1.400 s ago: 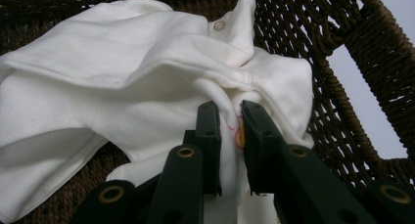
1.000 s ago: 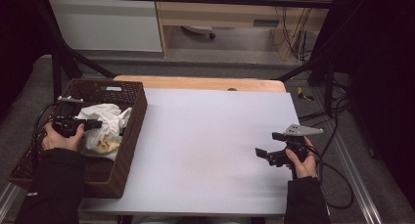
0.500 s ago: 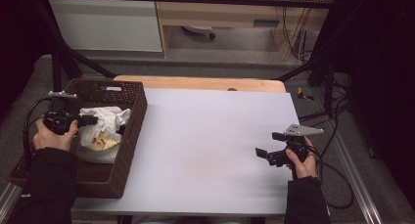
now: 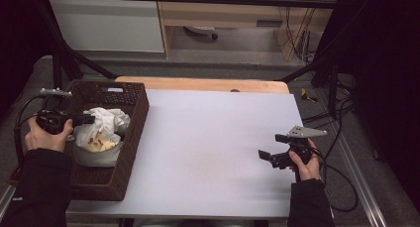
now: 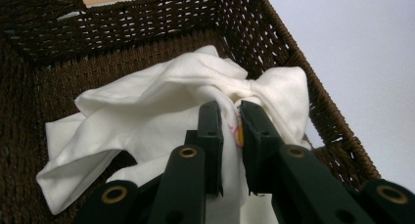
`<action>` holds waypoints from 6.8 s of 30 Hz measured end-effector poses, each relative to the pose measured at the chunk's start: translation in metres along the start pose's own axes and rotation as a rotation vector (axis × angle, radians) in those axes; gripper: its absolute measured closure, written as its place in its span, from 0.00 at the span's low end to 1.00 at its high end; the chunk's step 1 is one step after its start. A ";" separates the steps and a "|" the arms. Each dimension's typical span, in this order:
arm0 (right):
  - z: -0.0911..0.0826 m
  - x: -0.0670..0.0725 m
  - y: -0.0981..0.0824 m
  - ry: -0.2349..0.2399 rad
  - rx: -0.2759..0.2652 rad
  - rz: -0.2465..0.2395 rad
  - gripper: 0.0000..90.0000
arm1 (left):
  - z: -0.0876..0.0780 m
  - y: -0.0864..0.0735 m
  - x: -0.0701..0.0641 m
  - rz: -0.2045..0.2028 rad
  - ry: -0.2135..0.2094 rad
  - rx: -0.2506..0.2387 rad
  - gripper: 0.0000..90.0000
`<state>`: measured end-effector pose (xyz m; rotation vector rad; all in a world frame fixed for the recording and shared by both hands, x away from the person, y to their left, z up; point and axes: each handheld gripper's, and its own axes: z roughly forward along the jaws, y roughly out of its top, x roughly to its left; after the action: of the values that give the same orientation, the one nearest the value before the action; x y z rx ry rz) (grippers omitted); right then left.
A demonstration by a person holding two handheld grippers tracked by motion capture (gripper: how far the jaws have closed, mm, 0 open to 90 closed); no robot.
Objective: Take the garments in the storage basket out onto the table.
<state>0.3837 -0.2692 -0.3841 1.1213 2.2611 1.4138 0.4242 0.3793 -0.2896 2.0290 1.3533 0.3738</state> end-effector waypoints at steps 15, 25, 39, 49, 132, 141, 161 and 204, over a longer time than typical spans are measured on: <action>-0.001 0.000 0.000 0.001 0.000 0.002 0.01 | -0.014 0.009 -0.002 0.011 -0.011 -0.008 0.89; -0.001 0.000 0.000 0.000 -0.001 -0.001 0.01 | -0.023 0.015 -0.003 0.022 -0.016 -0.013 0.89; -0.001 0.000 0.000 0.000 0.000 -0.001 0.01 | -0.038 0.024 -0.007 0.045 -0.018 -0.006 0.89; -0.001 0.000 0.000 0.000 0.001 0.000 0.01 | -0.052 0.029 -0.007 0.055 -0.015 -0.018 0.89; -0.002 0.000 0.001 0.009 -0.006 -0.001 0.01 | -0.096 0.111 -0.091 0.244 -0.154 -0.094 0.89; -0.003 0.000 0.001 0.011 -0.006 0.002 0.01 | -0.095 0.123 -0.111 0.279 -0.172 -0.096 0.89; -0.003 0.001 0.000 0.010 -0.006 -0.002 0.01 | -0.079 0.145 -0.160 0.361 -0.237 -0.090 0.89; -0.007 0.000 0.001 0.019 -0.026 0.001 0.01 | -0.021 0.174 -0.245 0.490 -0.338 -0.017 0.90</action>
<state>0.3803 -0.2738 -0.3797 1.1062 2.2485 1.4559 0.4314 0.1242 -0.1295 2.2731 0.6429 0.2343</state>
